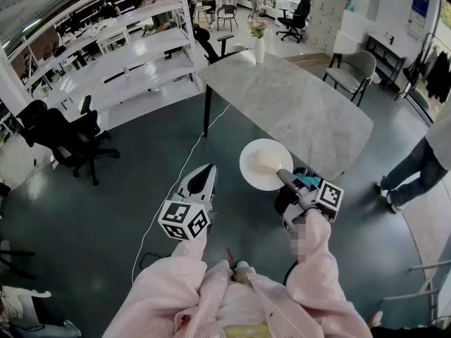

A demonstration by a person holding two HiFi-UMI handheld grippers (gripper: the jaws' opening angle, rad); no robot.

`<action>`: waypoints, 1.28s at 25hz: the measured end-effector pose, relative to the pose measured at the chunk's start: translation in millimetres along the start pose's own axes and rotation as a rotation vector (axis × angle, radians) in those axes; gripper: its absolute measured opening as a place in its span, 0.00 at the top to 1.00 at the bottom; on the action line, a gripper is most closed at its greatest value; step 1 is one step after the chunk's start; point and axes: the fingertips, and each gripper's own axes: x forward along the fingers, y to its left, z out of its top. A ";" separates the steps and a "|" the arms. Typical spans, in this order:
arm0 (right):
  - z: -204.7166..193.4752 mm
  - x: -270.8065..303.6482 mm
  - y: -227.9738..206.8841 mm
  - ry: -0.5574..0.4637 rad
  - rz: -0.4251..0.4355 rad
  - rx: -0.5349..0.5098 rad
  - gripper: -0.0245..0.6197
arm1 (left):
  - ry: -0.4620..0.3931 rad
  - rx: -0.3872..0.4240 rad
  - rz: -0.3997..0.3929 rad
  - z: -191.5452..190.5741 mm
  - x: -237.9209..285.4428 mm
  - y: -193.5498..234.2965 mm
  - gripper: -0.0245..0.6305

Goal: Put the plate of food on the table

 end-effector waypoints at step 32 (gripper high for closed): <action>72.1 -12.0 -33.1 -0.091 -0.035 0.017 0.92 | 0.070 -0.028 -0.078 -32.3 84.5 -23.1 0.97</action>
